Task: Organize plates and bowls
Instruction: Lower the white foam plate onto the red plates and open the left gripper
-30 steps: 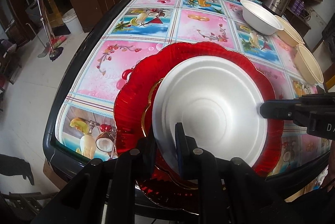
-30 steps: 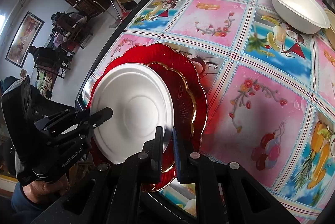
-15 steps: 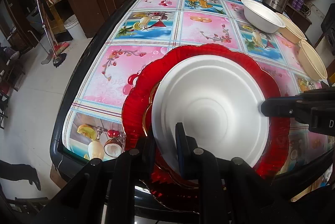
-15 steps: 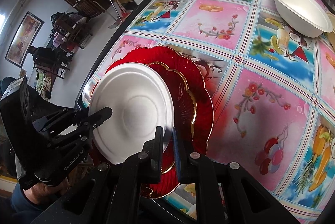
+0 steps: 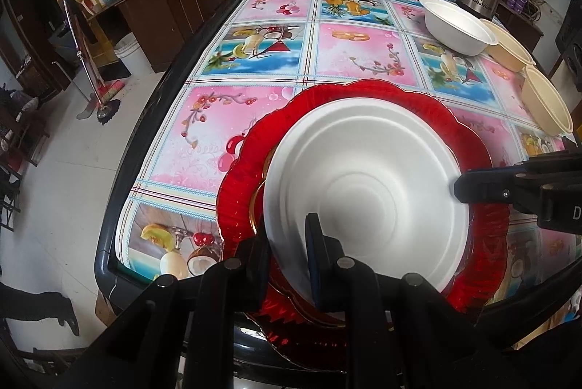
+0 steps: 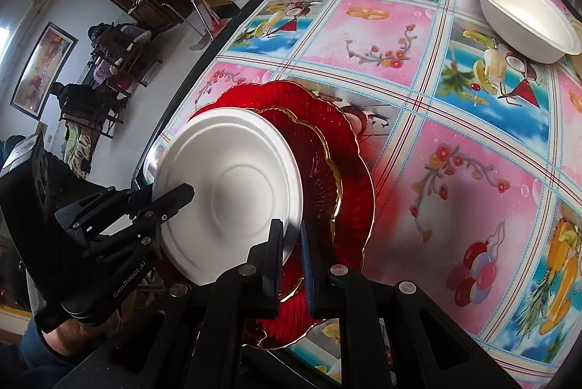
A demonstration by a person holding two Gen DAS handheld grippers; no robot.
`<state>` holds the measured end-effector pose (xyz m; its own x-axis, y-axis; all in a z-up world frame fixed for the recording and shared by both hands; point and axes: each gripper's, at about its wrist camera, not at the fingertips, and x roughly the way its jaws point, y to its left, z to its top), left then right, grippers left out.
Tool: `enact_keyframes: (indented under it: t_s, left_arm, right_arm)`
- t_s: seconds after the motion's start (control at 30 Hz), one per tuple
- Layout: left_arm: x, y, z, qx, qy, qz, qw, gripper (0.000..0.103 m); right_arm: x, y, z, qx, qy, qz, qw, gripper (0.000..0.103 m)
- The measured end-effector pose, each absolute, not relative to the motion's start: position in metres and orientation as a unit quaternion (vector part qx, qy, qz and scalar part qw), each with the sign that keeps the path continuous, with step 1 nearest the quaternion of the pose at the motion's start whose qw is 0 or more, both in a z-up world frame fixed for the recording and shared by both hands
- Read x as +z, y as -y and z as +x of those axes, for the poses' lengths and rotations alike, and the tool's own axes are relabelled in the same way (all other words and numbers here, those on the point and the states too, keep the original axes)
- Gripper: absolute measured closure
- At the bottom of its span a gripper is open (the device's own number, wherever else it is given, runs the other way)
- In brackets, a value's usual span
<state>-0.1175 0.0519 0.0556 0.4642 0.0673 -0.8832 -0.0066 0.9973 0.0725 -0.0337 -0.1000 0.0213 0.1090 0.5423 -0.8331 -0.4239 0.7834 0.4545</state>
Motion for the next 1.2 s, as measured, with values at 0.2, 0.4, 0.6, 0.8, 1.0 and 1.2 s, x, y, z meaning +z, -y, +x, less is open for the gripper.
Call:
enact_keyframes:
  t_s: [0.2,0.4,0.6,0.8,1.0,1.2]
  left_arm:
    - [0.057,-0.05,-0.118,0.028,-0.516,0.038,0.855,0.085]
    - [0.059,-0.049,-0.119,0.036,-0.515,0.042,0.855,0.079]
    - [0.063,-0.046,-0.122,0.049,-0.509,0.048,0.858,0.071]
    - [0.068,-0.042,-0.125,0.063,-0.503,0.056,0.86,0.061]
    - [0.071,-0.039,-0.13,0.077,-0.5,0.061,0.86,0.058]
    - [0.078,-0.037,-0.136,0.091,-0.493,0.065,0.863,0.053]
  right_arm:
    - [0.022,0.1,-0.034,0.328,-0.583,0.051,0.741,0.091]
    - [0.026,0.102,-0.035,0.333,-0.577,0.052,0.744,0.091]
    - [0.029,0.108,-0.036,0.335,-0.573,0.056,0.746,0.091]
    - [0.034,0.115,-0.037,0.337,-0.568,0.061,0.749,0.091]
    - [0.037,0.122,-0.04,0.34,-0.564,0.065,0.75,0.091]
    - [0.042,0.128,-0.044,0.345,-0.559,0.068,0.751,0.091]
